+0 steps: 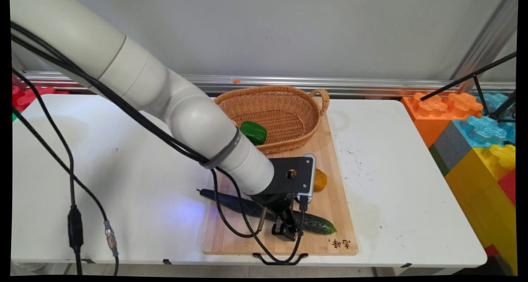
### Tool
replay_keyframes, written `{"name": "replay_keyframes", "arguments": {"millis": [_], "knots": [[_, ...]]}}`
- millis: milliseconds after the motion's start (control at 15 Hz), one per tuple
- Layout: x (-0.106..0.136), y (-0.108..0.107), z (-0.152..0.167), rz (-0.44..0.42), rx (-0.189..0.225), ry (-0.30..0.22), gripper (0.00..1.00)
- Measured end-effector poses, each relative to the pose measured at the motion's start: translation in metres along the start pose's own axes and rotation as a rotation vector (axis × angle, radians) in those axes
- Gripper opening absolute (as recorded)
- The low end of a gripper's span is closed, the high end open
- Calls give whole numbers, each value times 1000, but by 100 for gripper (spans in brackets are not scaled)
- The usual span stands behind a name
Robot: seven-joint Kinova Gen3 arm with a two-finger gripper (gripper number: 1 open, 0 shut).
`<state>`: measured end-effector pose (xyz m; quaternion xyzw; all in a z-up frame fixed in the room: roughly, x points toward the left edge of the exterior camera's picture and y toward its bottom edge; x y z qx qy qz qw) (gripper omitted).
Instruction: Place the picked object on the cutting board
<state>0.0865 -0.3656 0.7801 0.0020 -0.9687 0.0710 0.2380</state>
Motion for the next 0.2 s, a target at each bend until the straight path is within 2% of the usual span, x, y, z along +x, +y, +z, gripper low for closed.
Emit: {"name": "replay_keyframes", "arguments": {"millis": [200], "knots": [[-1,-1,-4,12,13,7,100]]}}
